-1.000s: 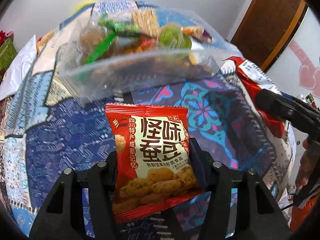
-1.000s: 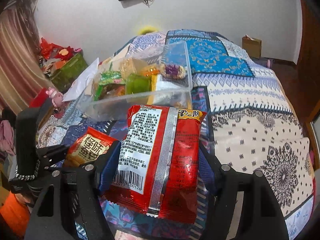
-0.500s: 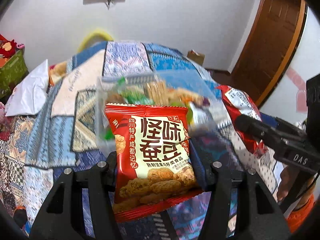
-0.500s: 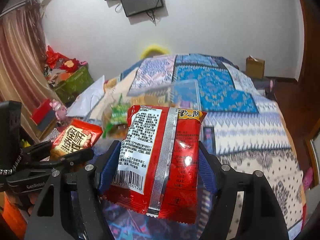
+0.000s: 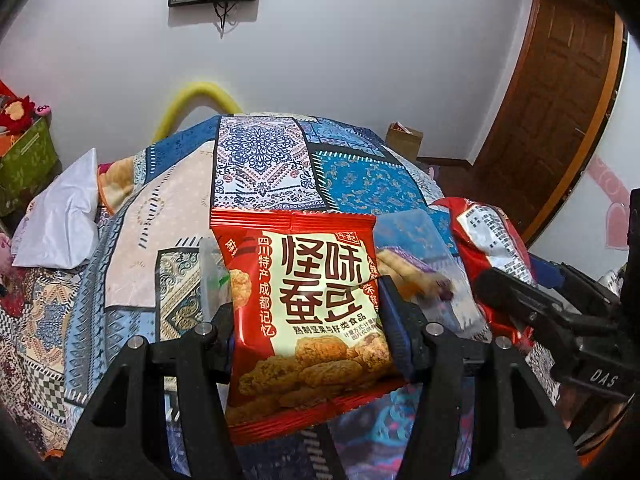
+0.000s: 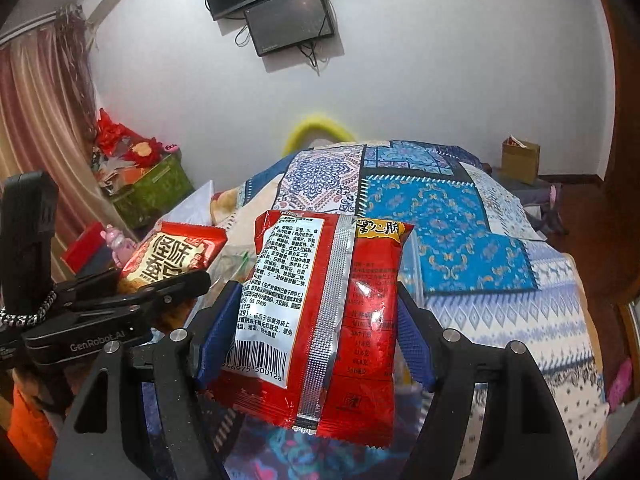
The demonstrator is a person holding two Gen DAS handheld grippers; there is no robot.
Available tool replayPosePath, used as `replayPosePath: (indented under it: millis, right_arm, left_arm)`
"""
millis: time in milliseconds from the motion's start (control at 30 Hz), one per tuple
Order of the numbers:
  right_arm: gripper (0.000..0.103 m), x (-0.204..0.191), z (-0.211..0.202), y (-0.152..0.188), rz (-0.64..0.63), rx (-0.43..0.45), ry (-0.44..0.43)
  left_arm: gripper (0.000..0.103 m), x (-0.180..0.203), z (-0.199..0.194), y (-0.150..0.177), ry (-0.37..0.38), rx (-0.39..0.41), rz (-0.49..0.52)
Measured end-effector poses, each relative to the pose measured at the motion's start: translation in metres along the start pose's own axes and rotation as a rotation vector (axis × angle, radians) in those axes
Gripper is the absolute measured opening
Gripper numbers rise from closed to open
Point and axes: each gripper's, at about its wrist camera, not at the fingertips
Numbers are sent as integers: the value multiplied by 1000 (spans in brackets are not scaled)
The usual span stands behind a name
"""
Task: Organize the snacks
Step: 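Carry both red bags into the clear box and open both tools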
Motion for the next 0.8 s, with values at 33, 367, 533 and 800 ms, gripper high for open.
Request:
replayPosePath:
  millis: [33,367,533,800]
  right_arm:
    - [70,1,6,-1,-1,-6,2]
    - [70,16,63,-5,4,-101,18]
    - [70,17,81,-3,-12,-133,33]
    - [71,21,87,-1,8,-162,40]
  left_arm:
    - [57,-1,5,-2,3,-4,-4]
    - [57,-17,63,-9,-25,-61,-42]
    - [57,-23,82,-9,-18,-90,-73]
    - [62,-23,78,-7,-7,-65,-47]
Point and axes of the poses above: each gripper's, at about its wrist camera, not at the fingertips, and z roughly the way its jaws point, x to its right, y to its underside, and after that the axes turned 3 degrees about z, right-handed
